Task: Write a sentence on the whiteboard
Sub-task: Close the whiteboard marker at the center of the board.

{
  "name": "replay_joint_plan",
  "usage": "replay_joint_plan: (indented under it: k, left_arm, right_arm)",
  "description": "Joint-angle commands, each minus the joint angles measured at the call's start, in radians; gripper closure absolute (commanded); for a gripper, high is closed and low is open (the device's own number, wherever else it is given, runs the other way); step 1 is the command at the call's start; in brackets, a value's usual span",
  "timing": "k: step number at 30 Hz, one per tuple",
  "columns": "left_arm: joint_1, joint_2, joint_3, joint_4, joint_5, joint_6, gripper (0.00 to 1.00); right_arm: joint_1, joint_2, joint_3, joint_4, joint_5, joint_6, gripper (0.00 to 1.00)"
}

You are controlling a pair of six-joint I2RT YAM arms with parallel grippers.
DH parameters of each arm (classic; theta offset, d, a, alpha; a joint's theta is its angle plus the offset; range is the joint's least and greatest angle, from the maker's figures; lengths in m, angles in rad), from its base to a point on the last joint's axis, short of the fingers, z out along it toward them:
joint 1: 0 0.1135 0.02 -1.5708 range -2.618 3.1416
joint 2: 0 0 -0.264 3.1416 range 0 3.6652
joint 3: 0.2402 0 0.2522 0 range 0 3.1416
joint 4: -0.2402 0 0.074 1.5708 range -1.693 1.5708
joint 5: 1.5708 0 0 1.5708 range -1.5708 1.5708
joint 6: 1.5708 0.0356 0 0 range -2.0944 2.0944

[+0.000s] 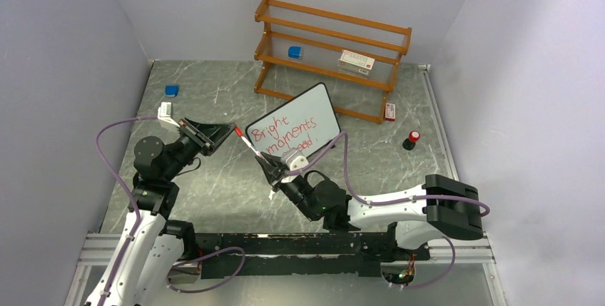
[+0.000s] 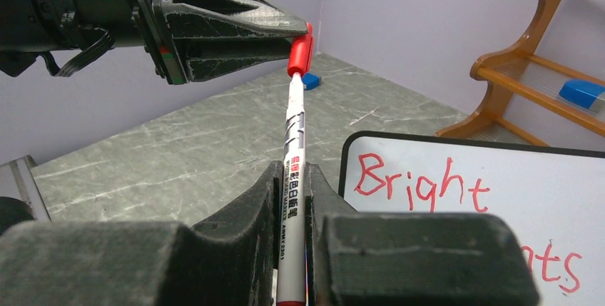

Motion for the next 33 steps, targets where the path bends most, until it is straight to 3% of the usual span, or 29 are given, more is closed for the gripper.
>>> replay_joint_plan:
  k: [1, 12, 33]
  left_arm:
    - [0.004, -0.007, 0.014, 0.049, 0.043, -0.015, 0.95]
    - [0.003, -0.007, 0.021, 0.049, 0.052, -0.007, 0.95]
    - [-0.051, -0.055, -0.021, 0.082, 0.039, 0.000, 0.95]
  right_arm:
    - [0.002, 0.007, 0.027, 0.028, 0.029, -0.012, 1.00]
    - [-0.004, 0.017, 0.040, 0.040, 0.028, -0.010, 1.00]
    - [-0.035, 0.187, 0.155, 0.260, 0.062, -0.056, 1.00]
